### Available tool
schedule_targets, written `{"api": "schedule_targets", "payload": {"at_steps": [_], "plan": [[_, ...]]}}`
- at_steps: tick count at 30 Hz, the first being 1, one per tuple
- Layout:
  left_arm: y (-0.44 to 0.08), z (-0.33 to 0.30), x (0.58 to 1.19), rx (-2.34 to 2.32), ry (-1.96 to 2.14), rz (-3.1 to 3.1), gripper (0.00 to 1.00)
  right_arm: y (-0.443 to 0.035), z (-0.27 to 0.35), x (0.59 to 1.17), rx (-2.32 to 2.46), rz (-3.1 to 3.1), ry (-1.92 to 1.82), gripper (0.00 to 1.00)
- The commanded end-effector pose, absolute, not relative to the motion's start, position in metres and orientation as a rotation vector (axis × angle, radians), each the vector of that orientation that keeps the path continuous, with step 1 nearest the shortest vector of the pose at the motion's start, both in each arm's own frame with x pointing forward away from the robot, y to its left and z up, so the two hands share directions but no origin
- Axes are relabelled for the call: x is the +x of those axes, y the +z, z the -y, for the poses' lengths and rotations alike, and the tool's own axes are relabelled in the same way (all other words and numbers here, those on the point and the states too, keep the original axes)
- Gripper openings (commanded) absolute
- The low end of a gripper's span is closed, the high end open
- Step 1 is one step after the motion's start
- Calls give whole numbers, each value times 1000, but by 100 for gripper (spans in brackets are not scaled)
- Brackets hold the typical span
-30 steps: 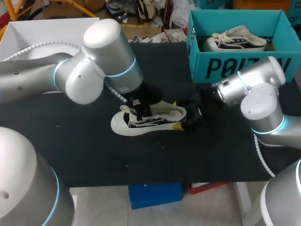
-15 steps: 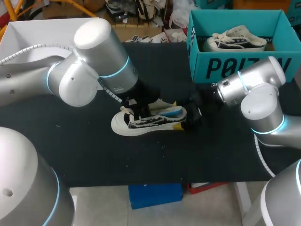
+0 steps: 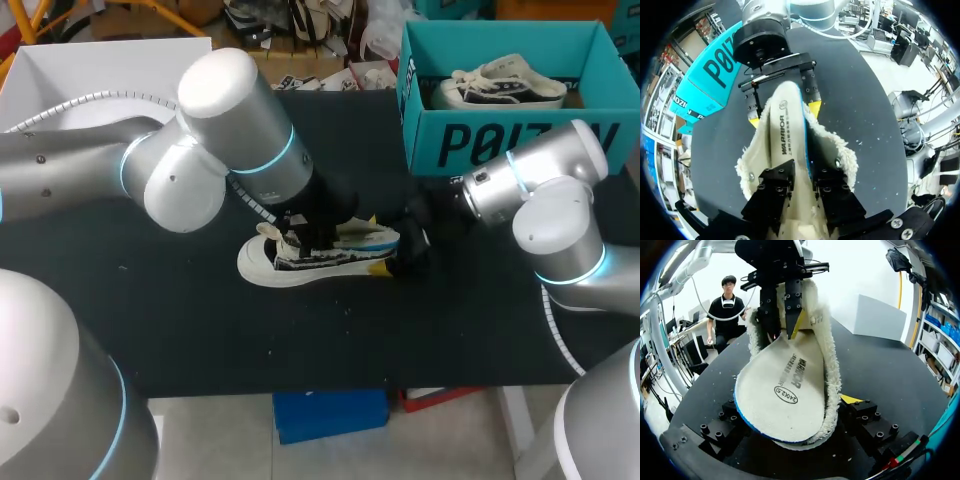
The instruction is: Take the shoe out of the shoebox, open the shoe tongue, remove and reinsert the insole, then place the shoe into the shoebox
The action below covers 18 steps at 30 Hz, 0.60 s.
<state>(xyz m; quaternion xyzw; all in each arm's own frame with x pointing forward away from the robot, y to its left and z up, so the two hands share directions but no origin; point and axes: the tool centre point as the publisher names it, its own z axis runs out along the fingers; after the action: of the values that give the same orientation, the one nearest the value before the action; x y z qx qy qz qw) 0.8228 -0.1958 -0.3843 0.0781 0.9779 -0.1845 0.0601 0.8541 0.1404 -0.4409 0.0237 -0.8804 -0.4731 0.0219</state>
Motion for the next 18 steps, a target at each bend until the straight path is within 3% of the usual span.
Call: {"api": "schedule_targets", "payload": {"at_steps": [1,18], "plan": [[-391,203,822,277,-585,-2945,38,-443,-139,857,71,2729,-1462,0],[-388,232,833,399,-571,-2898,36,-443,-139,857,71,2729,-1462,0]]}}
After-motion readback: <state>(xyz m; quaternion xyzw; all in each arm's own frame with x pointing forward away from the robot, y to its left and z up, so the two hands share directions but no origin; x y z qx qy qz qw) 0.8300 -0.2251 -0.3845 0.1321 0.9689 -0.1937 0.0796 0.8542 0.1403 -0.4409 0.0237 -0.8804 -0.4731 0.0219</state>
